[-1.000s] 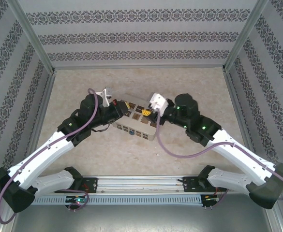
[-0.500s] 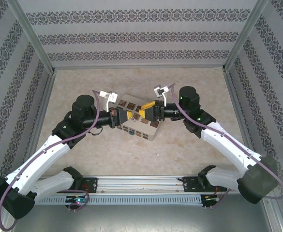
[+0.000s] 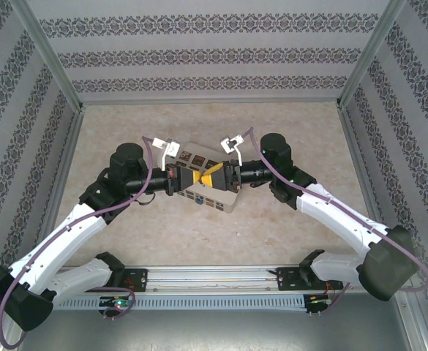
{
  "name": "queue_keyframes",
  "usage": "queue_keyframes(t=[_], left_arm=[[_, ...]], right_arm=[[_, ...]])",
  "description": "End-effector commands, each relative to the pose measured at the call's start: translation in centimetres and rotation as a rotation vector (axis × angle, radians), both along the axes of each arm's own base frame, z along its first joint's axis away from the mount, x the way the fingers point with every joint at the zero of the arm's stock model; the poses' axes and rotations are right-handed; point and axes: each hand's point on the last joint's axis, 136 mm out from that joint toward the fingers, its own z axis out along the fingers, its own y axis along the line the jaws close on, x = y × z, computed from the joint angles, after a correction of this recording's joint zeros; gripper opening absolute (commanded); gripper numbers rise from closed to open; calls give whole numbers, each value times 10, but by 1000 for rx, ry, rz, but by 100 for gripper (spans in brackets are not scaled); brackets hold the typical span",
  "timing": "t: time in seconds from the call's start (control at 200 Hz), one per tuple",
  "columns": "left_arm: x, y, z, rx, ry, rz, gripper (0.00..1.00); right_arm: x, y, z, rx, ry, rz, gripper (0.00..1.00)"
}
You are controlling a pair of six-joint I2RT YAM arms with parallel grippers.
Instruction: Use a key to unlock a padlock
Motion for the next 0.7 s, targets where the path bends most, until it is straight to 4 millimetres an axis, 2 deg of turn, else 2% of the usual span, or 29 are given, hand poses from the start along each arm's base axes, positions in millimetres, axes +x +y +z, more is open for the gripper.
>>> queue_keyframes(t=[0.0, 0.225, 0.44, 0.595, 0.695], left_arm=[[2, 0, 14, -30, -58, -10, 0], [5, 1, 14, -40, -53, 8, 0], [7, 1, 12, -45, -45, 9, 0], [7, 1, 12, -45, -45, 6, 0], [7, 3, 11, -42, -45, 11, 0]], right_arm=[[-8, 4, -6, 4, 8, 39, 42], [-11, 6, -13, -8, 24, 57, 38], [-11, 7, -14, -10, 23, 57, 26], [-10, 7, -13, -9, 17, 53, 14], [-8, 6, -13, -12, 13, 45, 1]])
